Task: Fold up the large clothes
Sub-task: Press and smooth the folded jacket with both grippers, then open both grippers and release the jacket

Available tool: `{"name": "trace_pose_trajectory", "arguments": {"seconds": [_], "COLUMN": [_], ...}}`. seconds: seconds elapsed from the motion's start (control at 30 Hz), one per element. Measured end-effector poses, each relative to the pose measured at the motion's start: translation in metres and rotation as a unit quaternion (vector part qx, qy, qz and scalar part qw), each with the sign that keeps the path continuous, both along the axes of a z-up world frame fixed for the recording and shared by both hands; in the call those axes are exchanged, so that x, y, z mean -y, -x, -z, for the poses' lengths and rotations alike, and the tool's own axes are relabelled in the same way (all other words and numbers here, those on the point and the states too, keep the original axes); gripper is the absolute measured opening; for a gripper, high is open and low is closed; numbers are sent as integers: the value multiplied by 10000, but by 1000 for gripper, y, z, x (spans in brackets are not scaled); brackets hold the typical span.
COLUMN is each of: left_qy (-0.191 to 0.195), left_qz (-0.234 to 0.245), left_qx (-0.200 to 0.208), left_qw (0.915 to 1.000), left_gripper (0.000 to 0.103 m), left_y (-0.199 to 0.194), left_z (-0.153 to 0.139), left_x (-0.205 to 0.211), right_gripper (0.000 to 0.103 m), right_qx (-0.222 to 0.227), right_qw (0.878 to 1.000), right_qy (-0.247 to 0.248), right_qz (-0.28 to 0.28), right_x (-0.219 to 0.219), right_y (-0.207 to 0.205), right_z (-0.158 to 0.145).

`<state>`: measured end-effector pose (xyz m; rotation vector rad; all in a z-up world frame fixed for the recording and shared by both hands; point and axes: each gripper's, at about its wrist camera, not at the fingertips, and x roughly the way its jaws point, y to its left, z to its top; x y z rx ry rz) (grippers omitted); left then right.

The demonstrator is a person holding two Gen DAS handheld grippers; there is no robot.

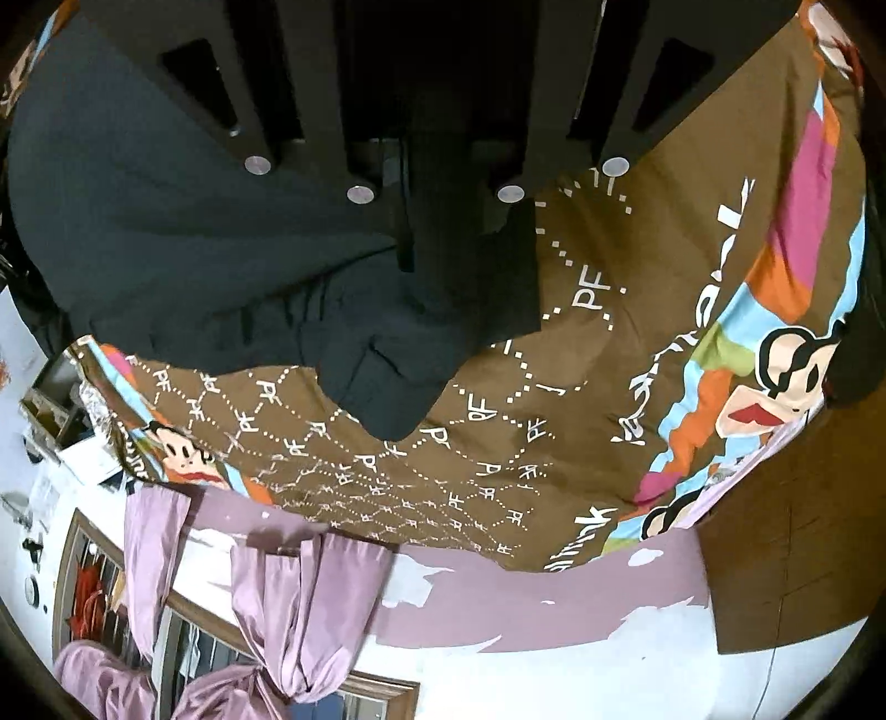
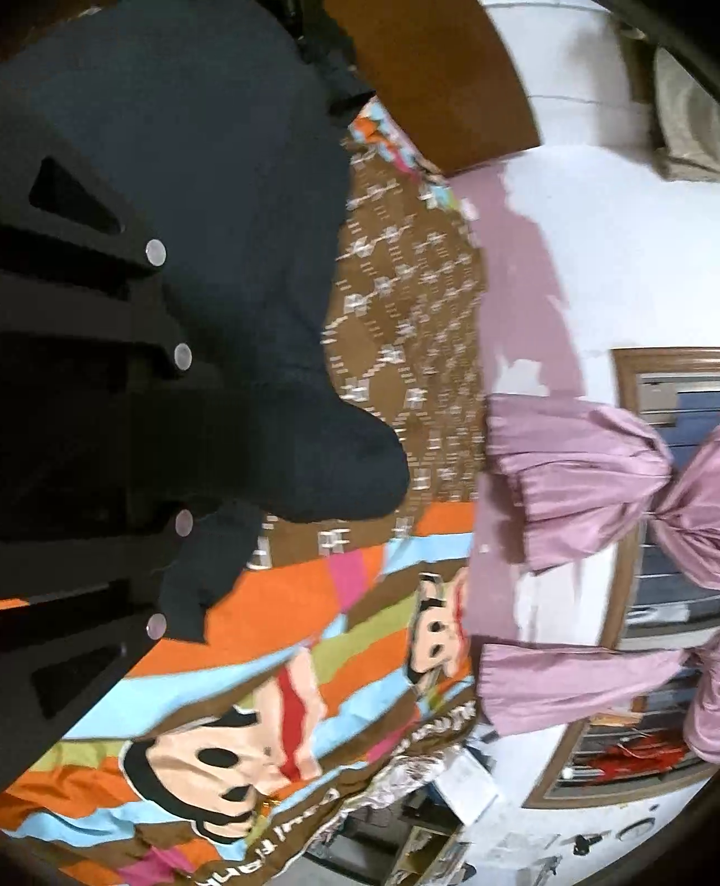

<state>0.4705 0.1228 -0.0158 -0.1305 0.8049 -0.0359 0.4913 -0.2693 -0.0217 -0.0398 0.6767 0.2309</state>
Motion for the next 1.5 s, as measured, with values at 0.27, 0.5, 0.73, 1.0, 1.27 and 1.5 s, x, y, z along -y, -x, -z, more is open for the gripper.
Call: {"name": "trace_pose_trajectory", "arguments": {"seconds": [0.27, 0.5, 0.73, 1.0, 1.27, 1.5], "left_qy": [64, 88, 78, 50, 371, -12], "left_qz": [-34, -30, -32, -201, -712, -44], "left_qx": [-34, -37, -40, -47, 311, 1291], "left_qw": [10000, 9999, 10000, 9998, 9963, 9916], "left_gripper": [19, 20, 20, 38, 76, 79], "left_y": [4, 5, 5, 9, 22, 53], "left_z": [6, 6, 6, 5, -14, -52], "left_x": [-2, -3, -2, -3, -8, 30], "right_gripper": [24, 25, 27, 61, 92, 98], "right_qx": [-92, -111, -102, 17, 478, 1090], "right_qw": [9998, 9997, 9997, 9995, 9969, 9930], "right_qy": [-176, -178, -183, -193, -358, -451], "right_qz": [102, 114, 115, 240, 516, -9], "right_x": [10, 11, 11, 15, 21, -6], "right_y": [4, 6, 6, 10, 27, 59], "right_z": [11, 12, 12, 10, -13, -46]}}
